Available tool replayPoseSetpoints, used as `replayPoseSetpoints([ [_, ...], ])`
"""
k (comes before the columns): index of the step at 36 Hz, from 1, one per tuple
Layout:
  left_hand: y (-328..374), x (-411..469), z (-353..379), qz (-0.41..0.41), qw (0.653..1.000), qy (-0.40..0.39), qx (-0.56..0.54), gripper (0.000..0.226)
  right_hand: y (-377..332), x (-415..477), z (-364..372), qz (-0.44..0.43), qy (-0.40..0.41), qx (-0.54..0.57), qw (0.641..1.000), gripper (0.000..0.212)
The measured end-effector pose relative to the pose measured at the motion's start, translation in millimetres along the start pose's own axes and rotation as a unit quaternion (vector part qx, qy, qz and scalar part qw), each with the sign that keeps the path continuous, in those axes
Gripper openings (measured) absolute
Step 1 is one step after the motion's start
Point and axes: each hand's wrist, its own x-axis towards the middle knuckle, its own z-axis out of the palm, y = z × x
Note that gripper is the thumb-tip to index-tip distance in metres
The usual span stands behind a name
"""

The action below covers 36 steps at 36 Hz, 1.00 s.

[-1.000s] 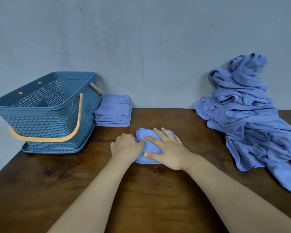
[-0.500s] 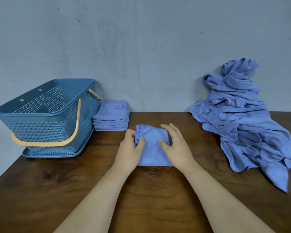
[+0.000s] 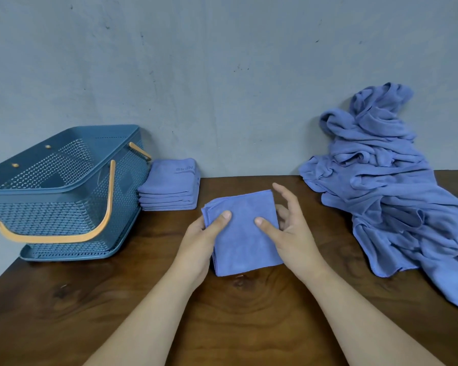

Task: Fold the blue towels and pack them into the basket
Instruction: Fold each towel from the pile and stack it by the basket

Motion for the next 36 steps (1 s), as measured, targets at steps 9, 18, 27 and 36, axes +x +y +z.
replayPoseSetpoints([
  [9, 3.2, -4.7, 10.9, 0.099, 0.985, 0.114, 0.082, 0.03, -10.3, -3.2, 10.6, -0.003, 0.042, 0.025, 0.999, 0.051],
  [18, 10.5, -11.4, 11.3, 0.169, 0.965, 0.135, 0.146, 0.031, -19.8, -8.5, 15.5, 0.121, -0.039, 0.096, 0.987, 0.035],
  [27, 34.7, -15.7, -16.7, 0.189, 0.964, 0.144, 0.116, 0.042, -36.6, 1.4, 51.8, -0.015, 0.005, 0.007, 1.0, 0.026],
  [36, 61.0, -19.1, -73.4, 0.184, 0.966, 0.159, 0.084, 0.047, -47.3, 42.2, 101.7, -0.06, -0.022, 0.0, 0.998, 0.024],
])
